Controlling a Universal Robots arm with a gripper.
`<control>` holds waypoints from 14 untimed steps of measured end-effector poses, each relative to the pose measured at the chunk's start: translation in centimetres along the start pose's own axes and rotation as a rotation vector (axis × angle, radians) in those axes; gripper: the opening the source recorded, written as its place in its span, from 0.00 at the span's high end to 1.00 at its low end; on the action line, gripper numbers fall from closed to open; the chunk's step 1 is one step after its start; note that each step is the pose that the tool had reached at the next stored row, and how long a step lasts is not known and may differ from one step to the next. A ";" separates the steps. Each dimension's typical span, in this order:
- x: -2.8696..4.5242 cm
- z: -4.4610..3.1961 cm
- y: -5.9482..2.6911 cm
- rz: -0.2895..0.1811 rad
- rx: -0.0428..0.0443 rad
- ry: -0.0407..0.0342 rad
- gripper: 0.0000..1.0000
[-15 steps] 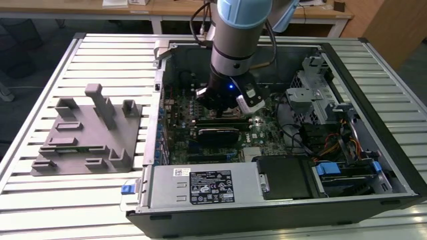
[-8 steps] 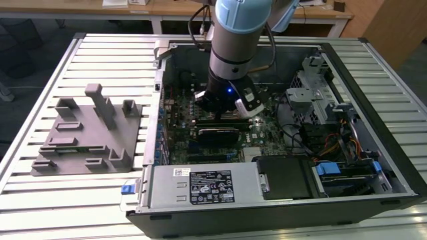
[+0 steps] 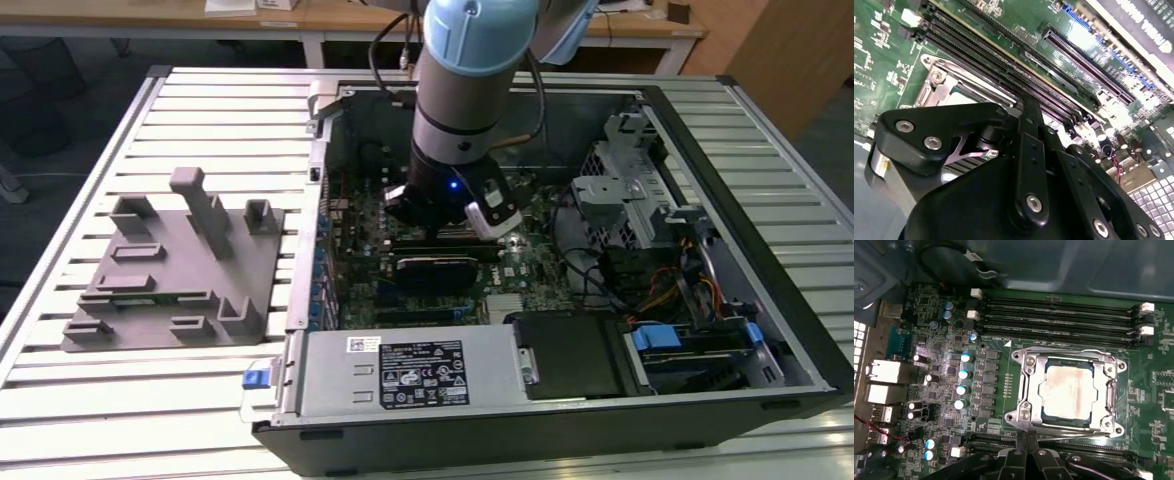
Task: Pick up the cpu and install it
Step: 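Install the second cpu locking lever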
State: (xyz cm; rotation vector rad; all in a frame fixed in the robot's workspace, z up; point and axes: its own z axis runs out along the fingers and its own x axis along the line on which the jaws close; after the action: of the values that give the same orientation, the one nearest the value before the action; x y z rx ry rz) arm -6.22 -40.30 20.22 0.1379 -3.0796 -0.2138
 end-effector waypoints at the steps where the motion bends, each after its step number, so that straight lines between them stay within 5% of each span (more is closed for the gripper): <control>1: 0.02 0.05 -0.01 -0.002 -0.0046 -0.0001 0.89; 5: 0.11 0.11 -0.24 -0.006 -0.0278 -0.0021 0.89; 14: 0.76 0.16 -0.64 -0.012 -0.0364 -0.0084 0.89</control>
State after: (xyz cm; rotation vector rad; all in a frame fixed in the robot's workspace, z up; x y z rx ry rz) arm -6.93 -40.98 20.00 0.1538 -3.0819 -0.2714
